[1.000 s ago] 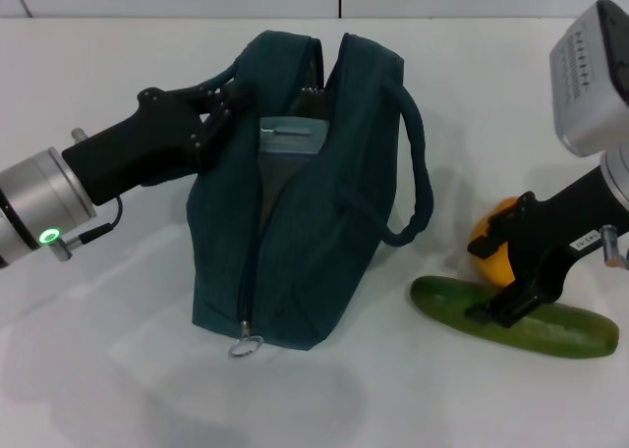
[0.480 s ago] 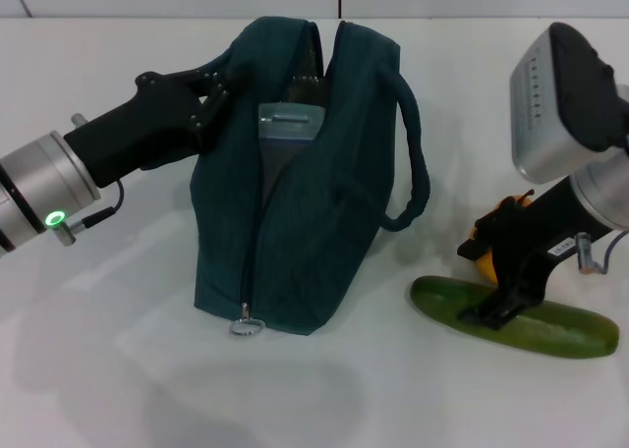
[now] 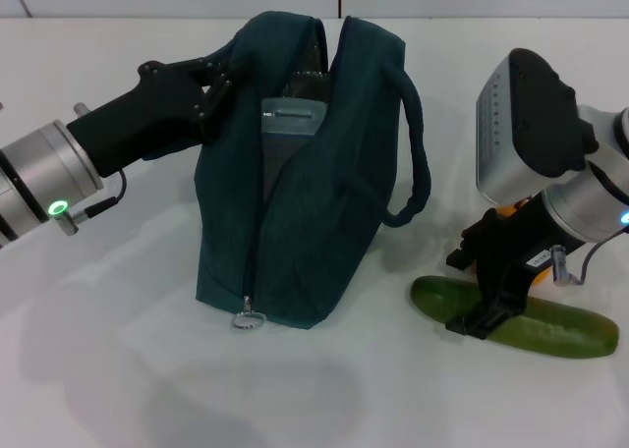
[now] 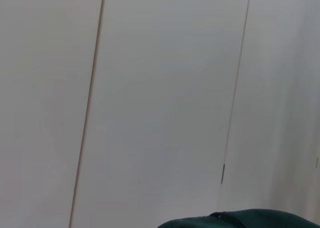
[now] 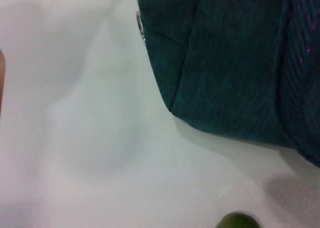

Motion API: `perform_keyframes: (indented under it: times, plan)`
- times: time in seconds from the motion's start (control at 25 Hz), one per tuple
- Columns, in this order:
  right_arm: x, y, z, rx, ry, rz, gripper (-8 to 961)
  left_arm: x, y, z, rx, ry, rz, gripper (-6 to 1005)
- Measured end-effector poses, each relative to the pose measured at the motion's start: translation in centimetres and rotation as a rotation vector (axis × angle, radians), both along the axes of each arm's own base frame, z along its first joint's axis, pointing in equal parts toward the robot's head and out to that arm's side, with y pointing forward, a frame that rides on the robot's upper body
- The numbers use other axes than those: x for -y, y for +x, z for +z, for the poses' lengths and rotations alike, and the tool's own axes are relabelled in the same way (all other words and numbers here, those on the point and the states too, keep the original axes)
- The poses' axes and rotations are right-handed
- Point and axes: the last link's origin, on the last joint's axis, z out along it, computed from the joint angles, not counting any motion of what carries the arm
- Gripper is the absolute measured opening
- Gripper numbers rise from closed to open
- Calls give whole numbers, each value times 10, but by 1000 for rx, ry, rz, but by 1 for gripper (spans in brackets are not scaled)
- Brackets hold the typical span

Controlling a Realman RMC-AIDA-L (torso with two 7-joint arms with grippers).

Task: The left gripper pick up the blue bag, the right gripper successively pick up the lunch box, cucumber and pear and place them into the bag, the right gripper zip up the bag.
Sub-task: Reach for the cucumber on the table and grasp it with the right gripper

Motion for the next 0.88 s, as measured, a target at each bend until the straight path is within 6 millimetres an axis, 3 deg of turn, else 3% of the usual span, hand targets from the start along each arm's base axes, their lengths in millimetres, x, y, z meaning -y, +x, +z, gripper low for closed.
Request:
perform_keyframes:
  times: [0.88]
  plan:
    - [-1,-3,-17,38,2,-24,781,-2,2,0,-16,11,-15,44]
